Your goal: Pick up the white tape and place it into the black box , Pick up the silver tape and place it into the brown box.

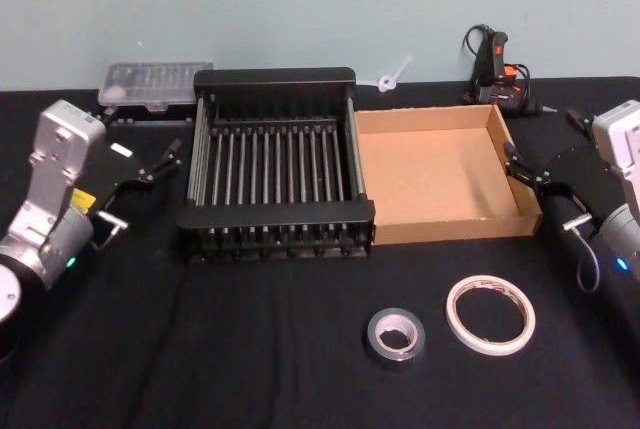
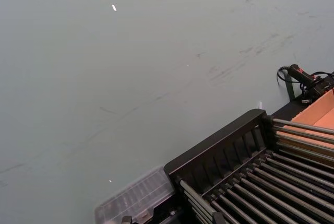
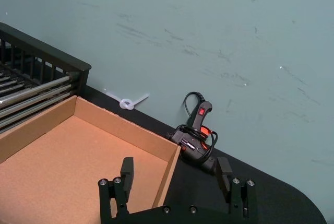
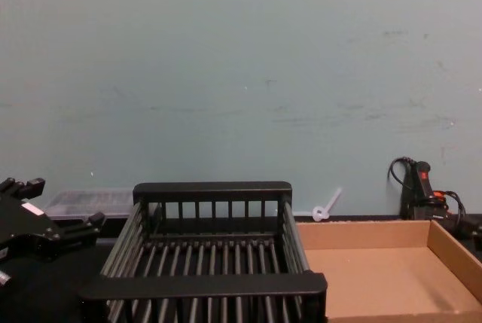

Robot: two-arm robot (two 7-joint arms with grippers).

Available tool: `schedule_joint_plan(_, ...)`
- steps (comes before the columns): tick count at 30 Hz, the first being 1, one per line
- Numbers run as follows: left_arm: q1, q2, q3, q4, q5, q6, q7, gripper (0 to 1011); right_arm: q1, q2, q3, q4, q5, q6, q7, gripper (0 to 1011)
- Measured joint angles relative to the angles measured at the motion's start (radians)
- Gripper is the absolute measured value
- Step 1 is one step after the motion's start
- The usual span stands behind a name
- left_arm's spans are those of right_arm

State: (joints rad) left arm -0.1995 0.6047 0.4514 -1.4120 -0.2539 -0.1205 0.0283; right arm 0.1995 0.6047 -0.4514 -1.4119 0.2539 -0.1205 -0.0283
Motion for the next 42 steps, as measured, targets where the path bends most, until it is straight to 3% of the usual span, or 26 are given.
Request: schedule_joint_plan(42,0.000,0.000,0.000,0.000,0.000,0.000,0.000,1001,-0.003,-0.005,0.011,-0.002,0.001,-0.001,0.008,1002)
